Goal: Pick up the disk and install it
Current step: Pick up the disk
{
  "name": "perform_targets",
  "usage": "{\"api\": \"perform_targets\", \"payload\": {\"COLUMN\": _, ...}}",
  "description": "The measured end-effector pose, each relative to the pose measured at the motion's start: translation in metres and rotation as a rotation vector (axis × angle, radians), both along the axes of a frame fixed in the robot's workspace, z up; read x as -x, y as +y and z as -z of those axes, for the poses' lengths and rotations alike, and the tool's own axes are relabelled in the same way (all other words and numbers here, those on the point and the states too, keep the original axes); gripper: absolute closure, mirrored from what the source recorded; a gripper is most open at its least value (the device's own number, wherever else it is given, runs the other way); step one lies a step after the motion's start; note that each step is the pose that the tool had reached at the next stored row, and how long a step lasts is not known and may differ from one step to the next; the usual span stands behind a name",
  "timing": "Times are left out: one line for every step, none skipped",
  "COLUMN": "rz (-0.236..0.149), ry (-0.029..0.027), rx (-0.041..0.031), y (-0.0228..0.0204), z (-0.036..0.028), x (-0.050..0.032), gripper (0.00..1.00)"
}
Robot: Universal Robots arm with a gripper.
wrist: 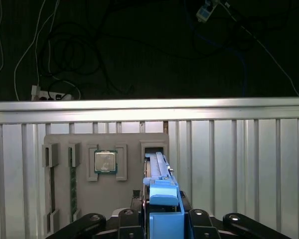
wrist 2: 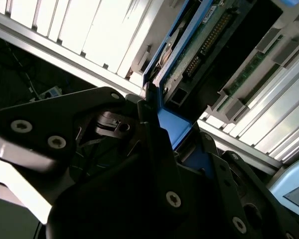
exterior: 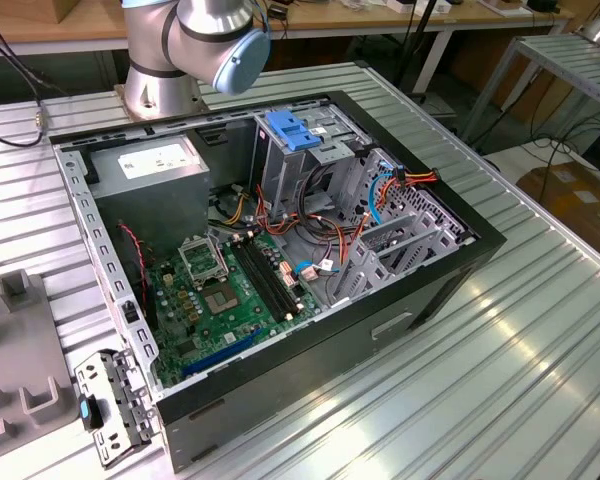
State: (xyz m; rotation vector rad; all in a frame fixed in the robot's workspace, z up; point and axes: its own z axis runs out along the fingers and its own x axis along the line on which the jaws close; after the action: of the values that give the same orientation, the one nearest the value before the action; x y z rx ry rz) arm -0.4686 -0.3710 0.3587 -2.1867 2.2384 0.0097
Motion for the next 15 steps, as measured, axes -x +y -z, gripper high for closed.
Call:
{"api": "perform_targets", "payload": {"rz": 0.000, "ry": 0.0000, "rx": 0.0000, "y": 0.0000, "z": -0.0010, "x": 0.0000, "gripper": 0.63}}
{"api": "perform_targets", "payload": {"rz": 0.000, "ry": 0.0000, "rx": 0.0000, "y": 0.0000, "z": -0.0020, "x": 0.0000, "gripper": 0.63}}
{"api": "perform_targets", "payload": {"rz": 0.000, "ry": 0.0000, "rx": 0.0000, "y": 0.0000, "z": -0.0033, "x": 0.0000, "gripper": 0.63}}
{"api": "perform_targets", "payload": {"rz": 0.000, "ry": 0.0000, "rx": 0.0000, "y": 0.0000, "z": -0.0046, "x": 0.0000, "gripper": 0.63}}
{"api": "perform_targets", "payload": {"rz": 0.000, "ry": 0.0001, "rx": 0.0000, "y": 0.0000, "z": -0.0060, "x": 0.0000, "gripper": 0.63}}
{"api": "perform_targets", "payload": {"rz": 0.000, "ry": 0.0000, "rx": -0.0001, "y": 0.0000, "z": -0.0069, "x": 0.0000, "gripper": 0.63}}
{"api": "perform_targets", "payload": {"rz": 0.000, "ry": 0.0001, "rx": 0.0001, "y": 0.0000, "z": -0.0084, "x": 0.0000, "gripper": 0.63}}
{"api": "perform_targets", "payload": {"rz": 0.000, "ry": 0.0001, "rx": 0.0000, "y": 0.0000, "z": -0.0099, "x": 0.0000, "gripper": 0.63}}
{"api": "perform_targets", "payload": {"rz": 0.000, "ry": 0.0000, "rx": 0.0000, "y": 0.0000, "z": -0.0108, "x": 0.0000, "gripper": 0.63}}
{"api": "perform_targets", "payload": {"rz": 0.000, "ry": -0.0001, "rx": 0.0000, "y": 0.0000, "z": -0.0115, "x": 0.0001, "gripper": 0.63}}
{"api": "perform_targets", "payload": {"rz": 0.000, "ry": 0.0000, "rx": 0.0000, "y": 0.0000, "z": -0.0124, "x": 0.0000, "gripper": 0.63}}
{"api": "perform_targets", "payload": {"rz": 0.000, "ry": 0.0000, "rx": 0.0000, "y": 0.0000, "z": -0.0139, "x": 0.0000, "gripper": 0.63}}
{"api": "perform_targets", "payload": {"rz": 0.000, "ry": 0.0001, "rx": 0.0001, "y": 0.0000, "z": -0.0153, "x": 0.0000, "gripper": 0.63}}
{"api": "perform_targets", "payload": {"rz": 0.000, "ry": 0.0000, "rx": 0.0000, "y": 0.0000, "z": -0.0170, "x": 0.0000, "gripper": 0.63}}
{"api": "perform_targets", "payload": {"rz": 0.000, "ry": -0.0001, "rx": 0.0000, "y": 0.0000, "z": -0.0180, "x": 0.0000, "gripper": 0.63}}
